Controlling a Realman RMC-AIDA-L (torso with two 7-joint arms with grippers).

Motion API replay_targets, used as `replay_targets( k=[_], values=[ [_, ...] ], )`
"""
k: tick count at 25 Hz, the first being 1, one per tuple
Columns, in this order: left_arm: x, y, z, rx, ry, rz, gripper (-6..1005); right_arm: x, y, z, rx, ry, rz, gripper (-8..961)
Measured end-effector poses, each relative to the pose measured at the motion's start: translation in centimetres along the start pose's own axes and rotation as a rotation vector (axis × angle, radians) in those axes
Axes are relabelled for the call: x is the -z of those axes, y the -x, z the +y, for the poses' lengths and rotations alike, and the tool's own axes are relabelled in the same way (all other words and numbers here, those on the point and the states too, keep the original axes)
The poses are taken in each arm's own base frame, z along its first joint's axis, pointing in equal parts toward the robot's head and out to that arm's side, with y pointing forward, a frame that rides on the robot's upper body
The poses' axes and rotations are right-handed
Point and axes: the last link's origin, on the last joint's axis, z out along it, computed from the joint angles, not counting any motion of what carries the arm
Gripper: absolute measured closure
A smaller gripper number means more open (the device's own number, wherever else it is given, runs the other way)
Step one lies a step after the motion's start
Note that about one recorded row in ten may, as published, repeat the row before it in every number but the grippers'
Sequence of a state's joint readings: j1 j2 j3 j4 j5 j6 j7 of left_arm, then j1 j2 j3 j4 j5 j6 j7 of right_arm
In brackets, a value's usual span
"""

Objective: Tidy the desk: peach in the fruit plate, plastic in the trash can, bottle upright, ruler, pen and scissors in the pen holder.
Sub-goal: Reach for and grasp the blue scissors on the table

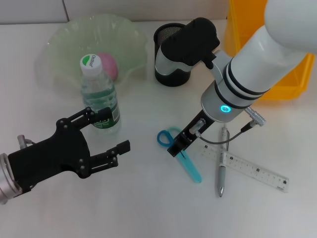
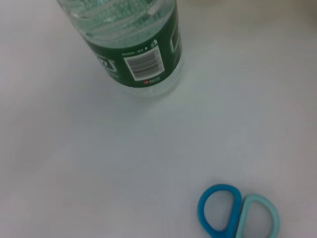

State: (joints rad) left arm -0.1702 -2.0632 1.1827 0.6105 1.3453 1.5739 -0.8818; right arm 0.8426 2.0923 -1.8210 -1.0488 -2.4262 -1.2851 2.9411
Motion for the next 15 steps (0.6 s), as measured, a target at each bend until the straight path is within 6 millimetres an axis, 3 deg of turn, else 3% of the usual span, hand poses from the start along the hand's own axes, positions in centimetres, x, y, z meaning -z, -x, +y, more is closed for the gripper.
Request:
replay_targets(
  k=[15],
  values=[
    [0.13,0.00,0.08,0.001,0.002,0.001,187,-0.20,0.11,-0.03,0.000,-0.001,-0.001,452]
  ],
)
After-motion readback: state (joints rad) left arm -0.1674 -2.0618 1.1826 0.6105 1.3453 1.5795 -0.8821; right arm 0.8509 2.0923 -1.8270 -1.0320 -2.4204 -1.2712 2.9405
